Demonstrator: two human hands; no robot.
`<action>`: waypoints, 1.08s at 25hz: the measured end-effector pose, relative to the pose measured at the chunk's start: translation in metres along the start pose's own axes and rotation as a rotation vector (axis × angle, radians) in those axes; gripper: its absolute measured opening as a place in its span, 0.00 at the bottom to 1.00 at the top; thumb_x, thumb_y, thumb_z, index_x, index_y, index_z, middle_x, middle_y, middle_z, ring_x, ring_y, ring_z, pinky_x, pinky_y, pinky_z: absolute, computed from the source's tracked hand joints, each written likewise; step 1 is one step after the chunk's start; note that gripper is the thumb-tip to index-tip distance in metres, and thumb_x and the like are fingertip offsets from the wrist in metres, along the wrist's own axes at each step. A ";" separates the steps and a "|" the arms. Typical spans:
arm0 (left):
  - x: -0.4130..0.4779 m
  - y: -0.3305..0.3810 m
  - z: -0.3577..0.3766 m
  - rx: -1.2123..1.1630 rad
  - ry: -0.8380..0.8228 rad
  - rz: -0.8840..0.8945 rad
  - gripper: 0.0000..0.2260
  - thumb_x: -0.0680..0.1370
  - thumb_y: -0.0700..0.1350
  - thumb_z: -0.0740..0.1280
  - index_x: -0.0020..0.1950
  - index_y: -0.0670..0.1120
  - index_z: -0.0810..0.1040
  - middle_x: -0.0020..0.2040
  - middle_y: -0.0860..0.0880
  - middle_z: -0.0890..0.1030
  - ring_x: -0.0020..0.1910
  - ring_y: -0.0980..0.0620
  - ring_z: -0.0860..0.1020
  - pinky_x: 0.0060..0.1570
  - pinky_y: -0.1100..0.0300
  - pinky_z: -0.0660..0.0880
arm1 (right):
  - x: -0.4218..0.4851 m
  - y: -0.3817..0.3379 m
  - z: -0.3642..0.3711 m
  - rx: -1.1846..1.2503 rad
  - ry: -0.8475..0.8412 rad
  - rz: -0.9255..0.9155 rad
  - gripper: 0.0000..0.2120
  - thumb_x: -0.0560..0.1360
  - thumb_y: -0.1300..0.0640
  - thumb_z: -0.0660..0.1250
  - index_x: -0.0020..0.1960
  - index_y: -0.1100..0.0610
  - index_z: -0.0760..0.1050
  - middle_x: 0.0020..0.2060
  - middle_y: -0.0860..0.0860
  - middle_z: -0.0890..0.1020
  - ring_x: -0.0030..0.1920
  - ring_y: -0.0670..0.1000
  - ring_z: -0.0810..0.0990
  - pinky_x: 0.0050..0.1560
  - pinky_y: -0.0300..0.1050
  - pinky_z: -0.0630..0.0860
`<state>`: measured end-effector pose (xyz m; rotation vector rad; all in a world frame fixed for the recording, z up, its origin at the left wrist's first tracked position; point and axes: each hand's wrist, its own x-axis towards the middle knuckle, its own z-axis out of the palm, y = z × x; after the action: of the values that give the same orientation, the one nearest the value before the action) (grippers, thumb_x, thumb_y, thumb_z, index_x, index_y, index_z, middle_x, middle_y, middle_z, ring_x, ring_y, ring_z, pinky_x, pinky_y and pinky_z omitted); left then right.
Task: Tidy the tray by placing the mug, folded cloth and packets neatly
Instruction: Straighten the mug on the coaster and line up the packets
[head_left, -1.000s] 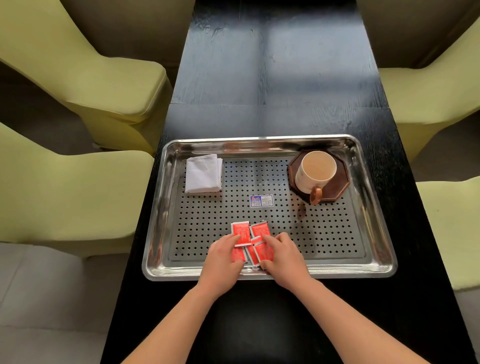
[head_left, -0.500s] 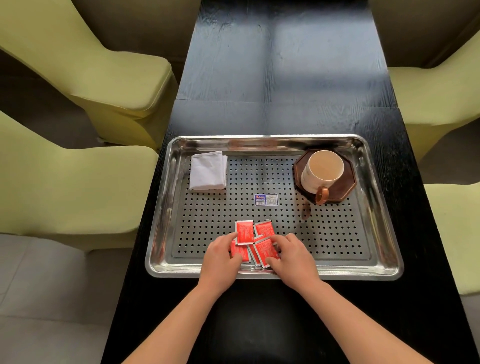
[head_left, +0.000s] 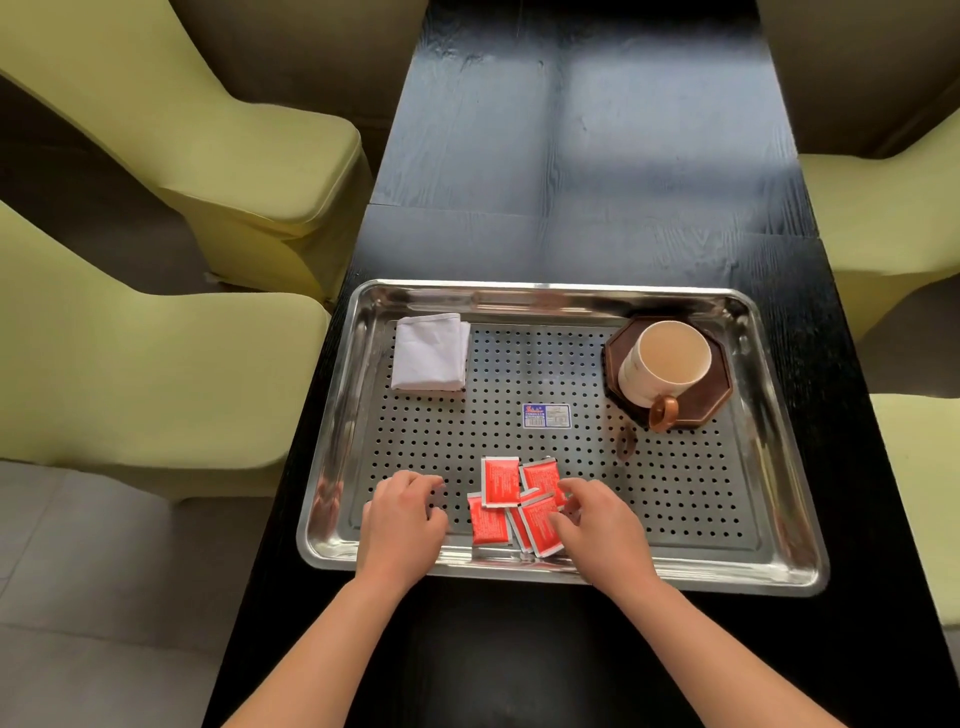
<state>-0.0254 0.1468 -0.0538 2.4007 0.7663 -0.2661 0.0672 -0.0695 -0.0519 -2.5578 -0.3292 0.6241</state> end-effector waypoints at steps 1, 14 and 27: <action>0.003 -0.003 -0.001 0.004 0.007 0.000 0.17 0.76 0.43 0.64 0.65 0.51 0.77 0.59 0.54 0.77 0.62 0.52 0.70 0.64 0.50 0.68 | 0.004 -0.003 -0.001 0.008 0.005 -0.001 0.17 0.76 0.51 0.68 0.65 0.50 0.76 0.48 0.44 0.78 0.46 0.45 0.78 0.47 0.44 0.77; 0.044 -0.005 0.013 0.388 -0.092 0.041 0.32 0.77 0.69 0.56 0.78 0.63 0.50 0.81 0.42 0.43 0.79 0.42 0.37 0.76 0.38 0.40 | 0.149 -0.120 0.013 0.357 -0.064 0.184 0.23 0.78 0.49 0.67 0.71 0.58 0.73 0.62 0.54 0.81 0.57 0.56 0.82 0.59 0.54 0.78; 0.047 -0.008 0.018 0.404 -0.132 0.066 0.34 0.78 0.67 0.55 0.79 0.61 0.43 0.80 0.39 0.34 0.77 0.38 0.30 0.74 0.34 0.35 | 0.216 -0.168 0.041 0.141 -0.026 0.170 0.07 0.74 0.53 0.68 0.49 0.55 0.77 0.45 0.51 0.82 0.47 0.54 0.80 0.43 0.46 0.73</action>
<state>0.0075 0.1629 -0.0888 2.7433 0.6175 -0.5946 0.2152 0.1633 -0.0783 -2.4600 -0.0725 0.7162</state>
